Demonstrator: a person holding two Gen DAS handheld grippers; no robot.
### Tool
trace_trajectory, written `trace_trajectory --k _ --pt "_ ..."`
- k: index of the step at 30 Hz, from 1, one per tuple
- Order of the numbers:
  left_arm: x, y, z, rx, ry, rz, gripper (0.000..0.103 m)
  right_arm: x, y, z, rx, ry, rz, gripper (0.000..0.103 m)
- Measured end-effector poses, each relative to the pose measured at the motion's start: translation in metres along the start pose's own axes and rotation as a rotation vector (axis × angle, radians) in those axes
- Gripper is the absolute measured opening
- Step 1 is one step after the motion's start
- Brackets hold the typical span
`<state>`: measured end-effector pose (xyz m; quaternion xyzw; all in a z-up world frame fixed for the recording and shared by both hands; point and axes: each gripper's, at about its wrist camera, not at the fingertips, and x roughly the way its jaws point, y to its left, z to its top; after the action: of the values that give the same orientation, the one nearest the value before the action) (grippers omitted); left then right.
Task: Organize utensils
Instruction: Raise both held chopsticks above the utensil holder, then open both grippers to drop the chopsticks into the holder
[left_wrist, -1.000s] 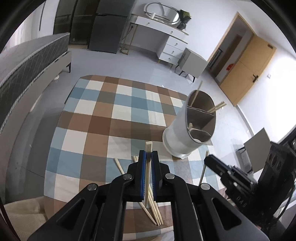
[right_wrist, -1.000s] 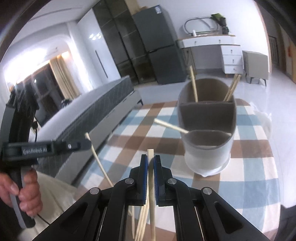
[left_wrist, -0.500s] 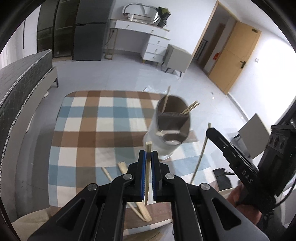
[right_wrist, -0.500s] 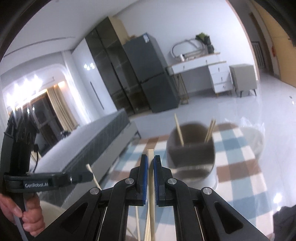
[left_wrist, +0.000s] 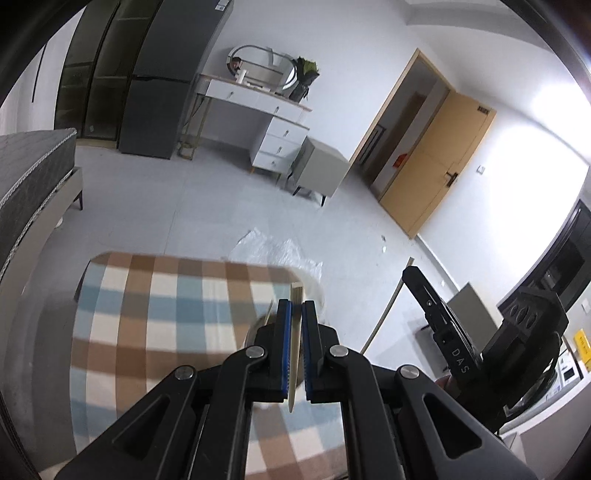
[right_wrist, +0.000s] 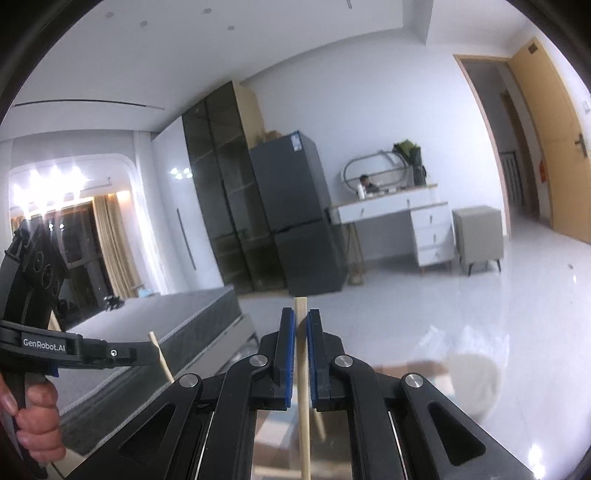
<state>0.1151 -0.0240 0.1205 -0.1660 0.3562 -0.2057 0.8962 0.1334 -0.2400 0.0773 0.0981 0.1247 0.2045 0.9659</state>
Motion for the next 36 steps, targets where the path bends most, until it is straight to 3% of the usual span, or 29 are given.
trace_trajectory --k 2,4,6,10,13,16,29,32,34,35,36 --pt "0.009 0.000 0.014 -0.003 -0.021 -0.001 0.001 0.010 -0.002 0.008 -0.012 -0.021 -0.010 0.006" --pt "0.019 -0.001 0.022 0.016 -0.056 0.055 0.001 0.023 -0.006 0.014 -0.019 -0.058 -0.013 0.006" --pt "0.033 -0.002 0.030 0.027 -0.078 0.046 0.001 0.031 -0.007 0.012 -0.018 -0.086 -0.025 0.006" --pt "0.066 0.000 0.033 0.051 -0.067 0.052 0.001 0.052 -0.020 0.002 0.038 -0.115 -0.071 0.006" --pt "0.090 0.002 0.031 0.059 -0.033 0.047 0.001 0.070 -0.035 -0.013 0.112 -0.106 -0.096 0.006" --pt "0.104 0.000 0.028 0.089 -0.002 0.055 0.001 0.078 -0.045 -0.023 0.147 -0.099 -0.060 0.006" --pt "0.128 -0.013 0.012 0.183 0.146 0.036 0.001 0.076 -0.050 -0.051 0.082 -0.019 -0.099 0.006" --pt "0.141 -0.012 0.006 0.163 0.277 -0.001 0.001 0.075 -0.052 -0.054 0.090 0.022 -0.074 0.006" --pt "0.142 -0.012 0.003 0.162 0.316 0.014 0.001 0.070 -0.051 -0.058 0.072 0.055 -0.066 0.006" --pt "0.139 -0.012 0.002 0.170 0.322 0.038 0.006 0.066 -0.048 -0.061 0.060 0.084 -0.064 0.007" --pt "0.134 -0.012 0.002 0.171 0.325 0.066 0.017 0.065 -0.047 -0.062 0.058 0.105 -0.062 0.009"
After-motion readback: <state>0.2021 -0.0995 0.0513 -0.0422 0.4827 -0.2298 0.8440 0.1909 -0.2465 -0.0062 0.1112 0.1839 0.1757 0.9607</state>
